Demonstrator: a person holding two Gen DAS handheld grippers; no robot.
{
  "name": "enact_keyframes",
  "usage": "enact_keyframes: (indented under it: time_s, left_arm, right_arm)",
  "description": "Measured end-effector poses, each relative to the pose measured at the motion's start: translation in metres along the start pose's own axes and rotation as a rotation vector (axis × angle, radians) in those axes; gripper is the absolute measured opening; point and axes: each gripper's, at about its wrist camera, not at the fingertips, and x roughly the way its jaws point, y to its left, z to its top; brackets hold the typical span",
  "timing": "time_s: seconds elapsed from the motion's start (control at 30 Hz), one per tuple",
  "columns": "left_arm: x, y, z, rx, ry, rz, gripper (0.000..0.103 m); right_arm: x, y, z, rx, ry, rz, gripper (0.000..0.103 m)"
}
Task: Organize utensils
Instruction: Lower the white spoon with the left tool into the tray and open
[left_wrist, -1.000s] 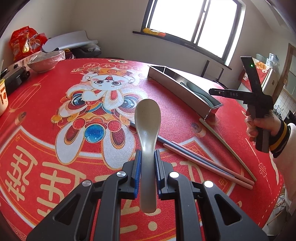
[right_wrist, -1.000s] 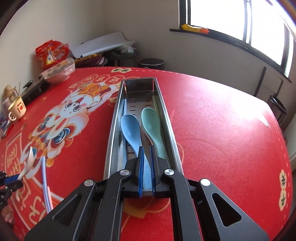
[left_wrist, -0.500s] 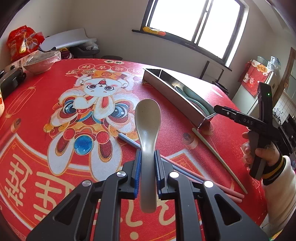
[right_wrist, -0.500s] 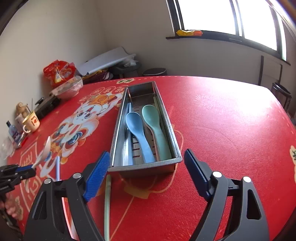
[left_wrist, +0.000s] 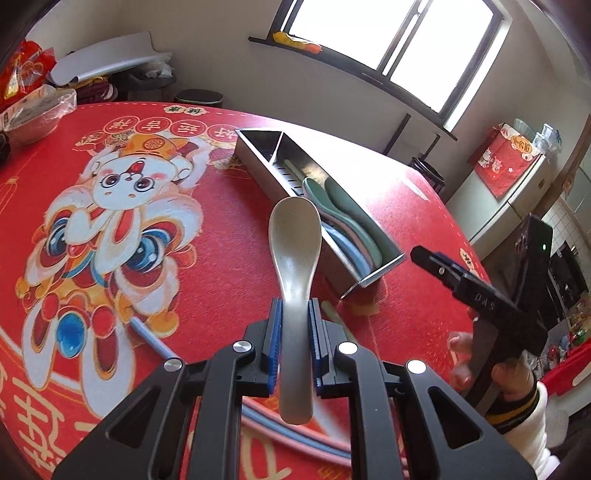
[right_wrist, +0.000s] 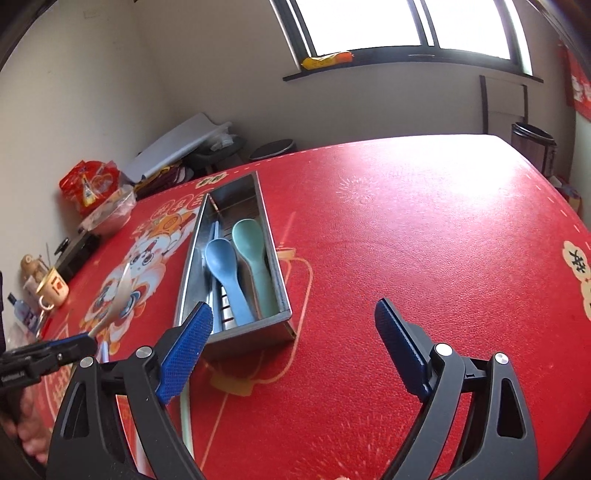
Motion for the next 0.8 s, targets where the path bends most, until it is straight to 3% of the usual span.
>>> enact_keyframes:
  time_s: [0.17,0.33,0.8]
  left_arm:
    - [0.034,-0.020,0.037,-0.092,0.018,-0.032,0.014]
    - [0.073,-0.030,0.068,-0.177,0.076,-0.007,0.014]
    - [0.128,-0.041,0.091,-0.244,0.175,0.105,0.014]
  right_arm:
    - [0.003,-0.015,0.002,0.056,0.012,-0.018,0.086]
    - [-0.002,-0.028,0.004,0.102,-0.004,-0.038,0.086]
    - [-0.011,-0.043,0.006,0.175,-0.013,-0.027,0.086]
